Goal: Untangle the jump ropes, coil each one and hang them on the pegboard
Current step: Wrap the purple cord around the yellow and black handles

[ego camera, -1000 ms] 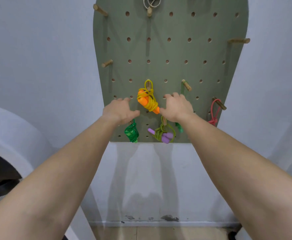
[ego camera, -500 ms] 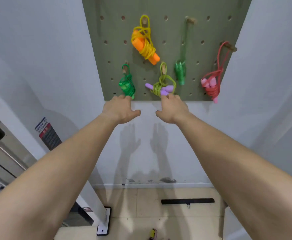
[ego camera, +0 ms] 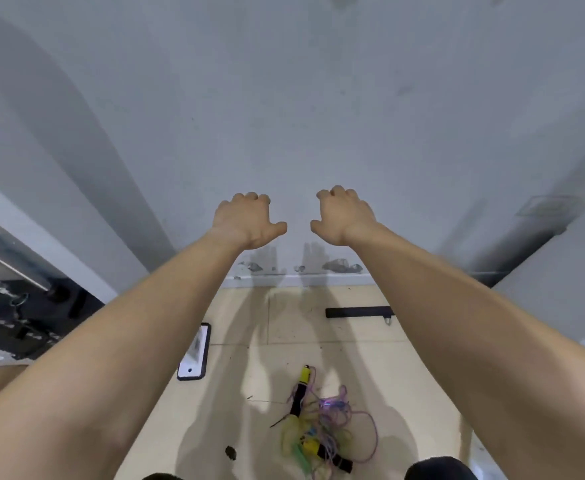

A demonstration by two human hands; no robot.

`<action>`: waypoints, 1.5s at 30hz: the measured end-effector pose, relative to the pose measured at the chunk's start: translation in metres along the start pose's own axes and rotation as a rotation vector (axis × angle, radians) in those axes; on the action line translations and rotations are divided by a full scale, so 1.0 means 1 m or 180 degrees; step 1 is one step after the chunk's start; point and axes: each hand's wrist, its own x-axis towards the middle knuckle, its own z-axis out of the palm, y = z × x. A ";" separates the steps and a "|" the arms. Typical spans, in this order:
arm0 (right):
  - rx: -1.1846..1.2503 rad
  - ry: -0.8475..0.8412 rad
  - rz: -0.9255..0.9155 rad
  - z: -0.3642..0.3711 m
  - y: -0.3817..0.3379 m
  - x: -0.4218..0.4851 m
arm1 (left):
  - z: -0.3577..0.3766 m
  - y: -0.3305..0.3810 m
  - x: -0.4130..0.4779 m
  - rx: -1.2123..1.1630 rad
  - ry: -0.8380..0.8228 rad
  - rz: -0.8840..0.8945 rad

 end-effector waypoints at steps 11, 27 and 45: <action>0.0052 -0.0280 0.0116 0.201 0.042 -0.081 | 0.198 0.010 -0.076 -0.0024 -0.0153 -0.0023; 0.0306 -0.0853 0.0302 0.357 0.066 -0.225 | 0.356 0.037 -0.216 -0.0397 -0.0637 -0.0027; 0.1543 -0.1228 0.1296 0.624 0.079 -0.097 | 0.651 0.022 -0.096 -0.1923 -0.1274 -0.1011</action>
